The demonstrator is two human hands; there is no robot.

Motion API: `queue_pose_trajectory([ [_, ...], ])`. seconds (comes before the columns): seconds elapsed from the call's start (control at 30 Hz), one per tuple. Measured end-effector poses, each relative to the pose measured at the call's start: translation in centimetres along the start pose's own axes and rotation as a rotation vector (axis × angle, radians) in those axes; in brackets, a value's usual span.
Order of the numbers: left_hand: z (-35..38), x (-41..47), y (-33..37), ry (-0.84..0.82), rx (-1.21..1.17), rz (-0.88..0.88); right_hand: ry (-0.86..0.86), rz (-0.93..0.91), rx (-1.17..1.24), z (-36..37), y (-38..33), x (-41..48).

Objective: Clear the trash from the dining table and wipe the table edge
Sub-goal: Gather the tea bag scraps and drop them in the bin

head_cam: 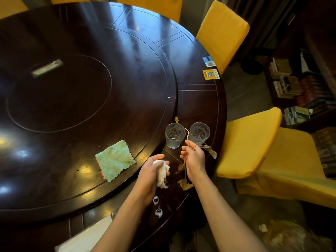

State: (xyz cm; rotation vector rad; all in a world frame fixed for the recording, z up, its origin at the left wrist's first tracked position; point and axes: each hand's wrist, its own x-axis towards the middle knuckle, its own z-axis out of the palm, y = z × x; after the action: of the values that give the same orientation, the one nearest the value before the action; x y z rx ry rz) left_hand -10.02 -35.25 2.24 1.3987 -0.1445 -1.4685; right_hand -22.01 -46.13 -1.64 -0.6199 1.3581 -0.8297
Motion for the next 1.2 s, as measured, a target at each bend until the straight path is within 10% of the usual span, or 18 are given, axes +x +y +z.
queue_pose_trajectory([
  [1.2, 9.9, -7.9, -2.5, -0.193, 0.045, 0.107, -0.149, -0.214, 0.038, -11.4, -6.5, -14.0],
])
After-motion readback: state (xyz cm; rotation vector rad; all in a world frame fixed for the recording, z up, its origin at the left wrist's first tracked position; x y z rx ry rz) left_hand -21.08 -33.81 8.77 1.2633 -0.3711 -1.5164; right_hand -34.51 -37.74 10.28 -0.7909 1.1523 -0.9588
